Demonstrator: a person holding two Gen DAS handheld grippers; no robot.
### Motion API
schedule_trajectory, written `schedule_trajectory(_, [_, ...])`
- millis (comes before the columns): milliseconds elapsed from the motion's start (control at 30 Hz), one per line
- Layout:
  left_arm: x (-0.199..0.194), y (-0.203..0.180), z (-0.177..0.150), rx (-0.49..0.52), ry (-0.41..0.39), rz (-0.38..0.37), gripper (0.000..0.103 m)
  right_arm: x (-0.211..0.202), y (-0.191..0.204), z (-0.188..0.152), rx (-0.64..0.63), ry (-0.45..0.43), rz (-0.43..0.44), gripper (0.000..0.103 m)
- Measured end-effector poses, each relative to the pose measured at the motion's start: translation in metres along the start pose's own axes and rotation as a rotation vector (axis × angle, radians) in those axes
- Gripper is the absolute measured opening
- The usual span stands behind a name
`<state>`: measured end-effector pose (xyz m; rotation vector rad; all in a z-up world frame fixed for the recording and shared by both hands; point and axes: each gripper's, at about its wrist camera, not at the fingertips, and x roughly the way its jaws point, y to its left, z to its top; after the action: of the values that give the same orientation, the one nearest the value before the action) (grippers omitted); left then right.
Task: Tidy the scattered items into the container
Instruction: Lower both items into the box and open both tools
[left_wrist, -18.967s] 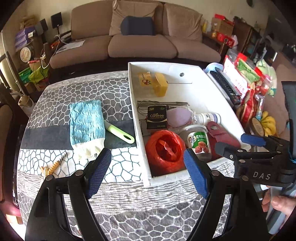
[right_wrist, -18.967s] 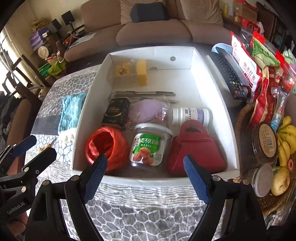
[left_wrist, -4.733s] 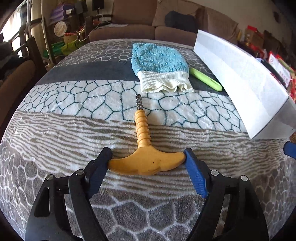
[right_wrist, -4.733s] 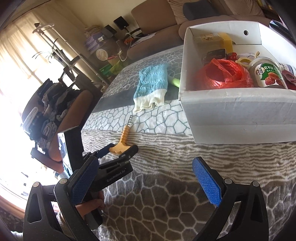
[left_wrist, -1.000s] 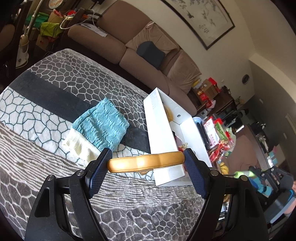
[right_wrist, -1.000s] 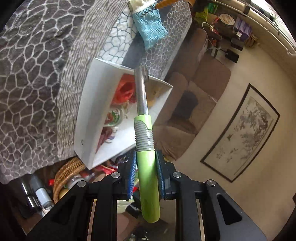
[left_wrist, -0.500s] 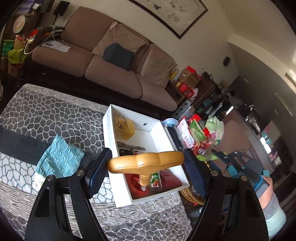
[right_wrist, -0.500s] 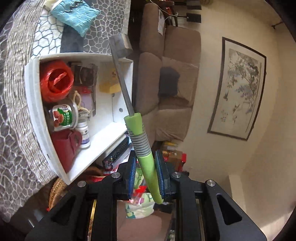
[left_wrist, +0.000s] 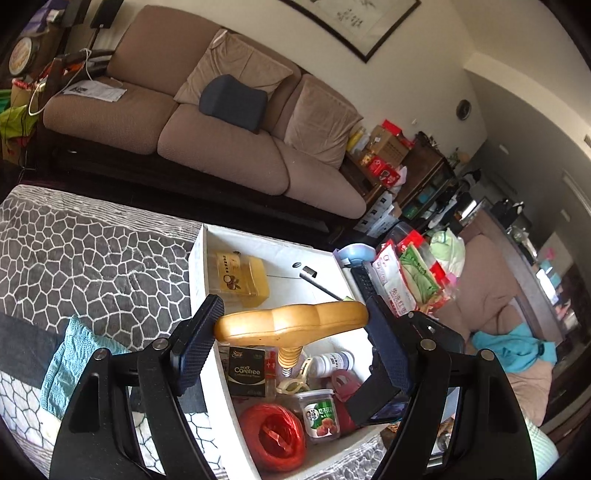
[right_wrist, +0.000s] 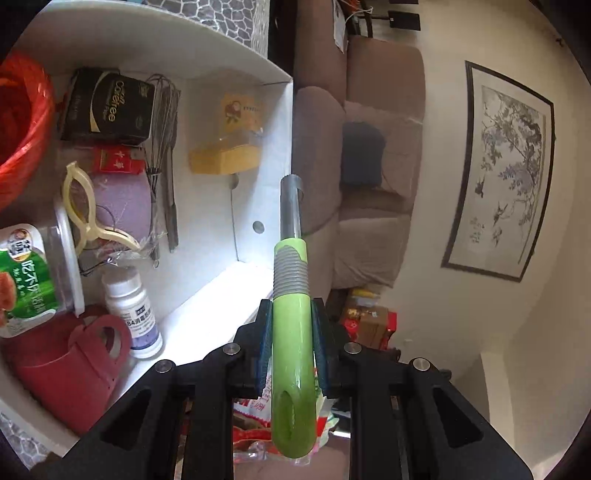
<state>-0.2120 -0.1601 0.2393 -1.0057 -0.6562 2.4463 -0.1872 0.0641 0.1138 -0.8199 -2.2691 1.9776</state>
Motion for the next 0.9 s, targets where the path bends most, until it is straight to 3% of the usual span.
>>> schedule_trajectory(300, [0.023, 0.024, 0.003, -0.036, -0.003, 0.004, 0.077, 0.008, 0.012, -0.008, -0.160, -0.061, -0.065, 0.020])
schedule_trajectory(533, [0.027, 0.039, -0.001, -0.061, -0.009, 0.000, 0.077, -0.007, 0.031, 0.016, -0.258, -0.152, -0.087, 0.019])
schedule_trajectory(733, [0.032, 0.050, -0.003, -0.070, -0.001, 0.003, 0.077, 0.006, 0.046, 0.045, -0.256, -0.187, -0.039, 0.020])
schedule_trajectory(900, [0.035, 0.050, 0.000, -0.054, -0.001, -0.010, 0.077, 0.035, 0.046, 0.061, -0.165, -0.168, 0.041, 0.019])
